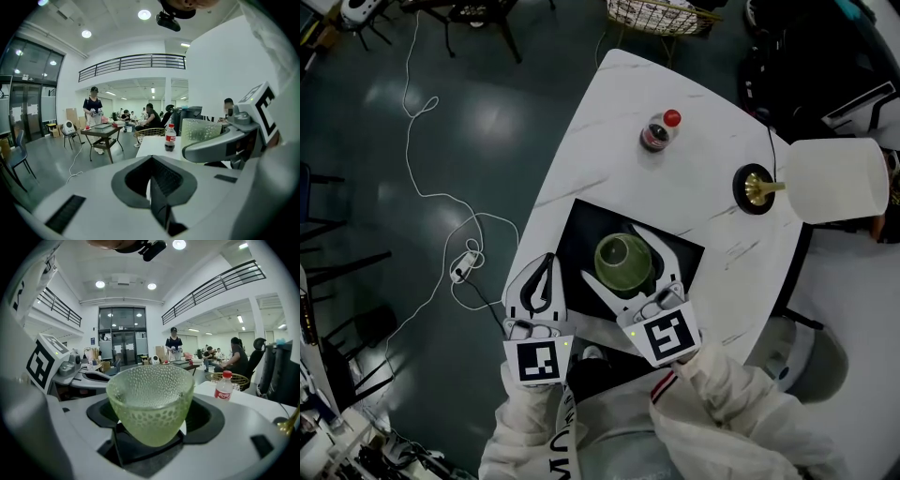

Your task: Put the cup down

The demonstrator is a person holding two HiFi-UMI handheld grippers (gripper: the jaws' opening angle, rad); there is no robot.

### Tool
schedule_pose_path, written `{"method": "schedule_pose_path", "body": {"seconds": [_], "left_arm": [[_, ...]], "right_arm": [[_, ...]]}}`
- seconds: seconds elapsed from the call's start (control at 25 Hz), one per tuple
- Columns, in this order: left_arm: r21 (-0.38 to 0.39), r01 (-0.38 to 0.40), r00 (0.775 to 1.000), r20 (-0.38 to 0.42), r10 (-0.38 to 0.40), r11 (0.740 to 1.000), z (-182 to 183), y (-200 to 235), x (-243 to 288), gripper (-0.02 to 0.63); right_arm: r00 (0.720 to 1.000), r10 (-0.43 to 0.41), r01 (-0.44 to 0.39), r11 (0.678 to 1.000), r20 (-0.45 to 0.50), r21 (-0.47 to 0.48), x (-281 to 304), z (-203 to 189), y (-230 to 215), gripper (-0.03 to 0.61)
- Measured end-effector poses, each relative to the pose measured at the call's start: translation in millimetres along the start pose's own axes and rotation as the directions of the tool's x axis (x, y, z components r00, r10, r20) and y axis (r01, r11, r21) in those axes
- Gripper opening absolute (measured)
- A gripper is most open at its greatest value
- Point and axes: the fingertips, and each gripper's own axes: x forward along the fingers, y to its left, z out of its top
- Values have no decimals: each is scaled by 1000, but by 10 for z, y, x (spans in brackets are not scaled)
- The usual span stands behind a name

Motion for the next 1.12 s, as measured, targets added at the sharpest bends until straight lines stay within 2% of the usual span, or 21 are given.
{"method": "schedule_pose_path", "body": {"seconds": [0.36, 0.64, 0.84, 1.12], "left_arm": [[-28, -20, 1000, -20, 20, 999, -214, 39, 98, 11], [-31, -34, 999, 0, 34, 999, -264, 28, 213, 11], [-36, -59, 998, -14, 59, 998, -398, 57, 217, 11], [-32, -50, 998, -24, 49, 998, -425, 22, 215, 11]], "right_arm": [[999, 2, -2, 1000, -53, -15, 175, -247, -28, 388], [1000, -1, 1, 1000, -3, 5, 280, -287, -62, 388], [1000, 7, -7, 1000, -6, 5, 343, -379, -62, 388], [1000, 18, -18, 1000, -24, -13, 412, -445, -36, 388]]}}
